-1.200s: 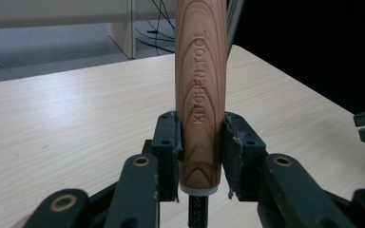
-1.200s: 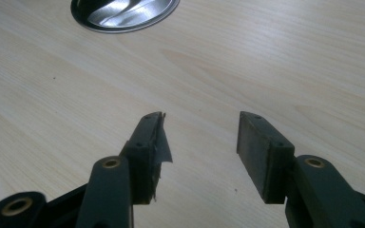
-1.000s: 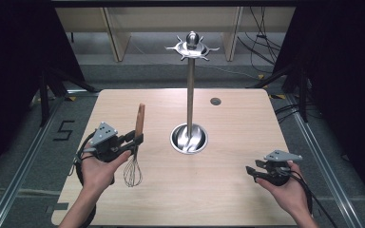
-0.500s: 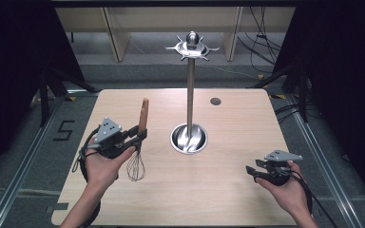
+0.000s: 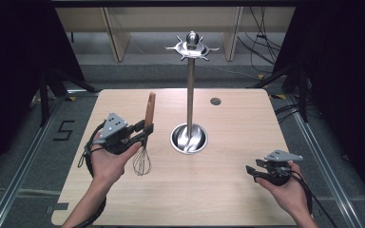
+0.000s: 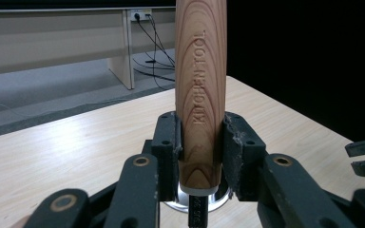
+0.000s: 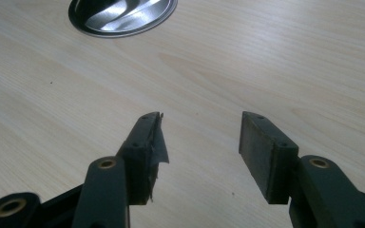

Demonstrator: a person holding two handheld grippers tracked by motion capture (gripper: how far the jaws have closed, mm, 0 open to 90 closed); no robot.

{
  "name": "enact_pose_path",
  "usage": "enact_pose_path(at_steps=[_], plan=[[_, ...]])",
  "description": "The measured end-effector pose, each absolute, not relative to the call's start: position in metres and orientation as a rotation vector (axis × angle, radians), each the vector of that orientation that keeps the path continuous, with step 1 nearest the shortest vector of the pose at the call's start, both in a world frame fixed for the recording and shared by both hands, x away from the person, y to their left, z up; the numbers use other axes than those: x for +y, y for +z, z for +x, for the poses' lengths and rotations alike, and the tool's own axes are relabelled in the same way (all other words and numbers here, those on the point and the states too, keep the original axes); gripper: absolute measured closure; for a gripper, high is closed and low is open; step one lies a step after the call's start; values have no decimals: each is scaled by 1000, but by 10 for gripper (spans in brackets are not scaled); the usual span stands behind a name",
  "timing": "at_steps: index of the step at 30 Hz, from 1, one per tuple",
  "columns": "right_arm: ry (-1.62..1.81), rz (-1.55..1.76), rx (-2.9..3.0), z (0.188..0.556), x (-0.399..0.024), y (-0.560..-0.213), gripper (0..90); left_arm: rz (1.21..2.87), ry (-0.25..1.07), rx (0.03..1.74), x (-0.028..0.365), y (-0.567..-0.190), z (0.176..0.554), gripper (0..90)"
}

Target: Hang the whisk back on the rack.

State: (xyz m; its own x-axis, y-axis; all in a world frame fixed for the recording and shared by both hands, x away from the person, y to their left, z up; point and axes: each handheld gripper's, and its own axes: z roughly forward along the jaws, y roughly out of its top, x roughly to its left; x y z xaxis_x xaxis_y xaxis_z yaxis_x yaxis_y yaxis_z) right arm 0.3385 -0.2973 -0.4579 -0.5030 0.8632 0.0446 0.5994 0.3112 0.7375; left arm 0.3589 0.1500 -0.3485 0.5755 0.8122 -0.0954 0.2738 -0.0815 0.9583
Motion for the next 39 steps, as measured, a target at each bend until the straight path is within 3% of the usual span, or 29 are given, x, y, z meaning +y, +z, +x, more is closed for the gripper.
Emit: enact_pose_path(at_steps=[39], plan=[[1045,1354,2183,337,-299,-456,489,1597,582,891,127,-321,371,678]])
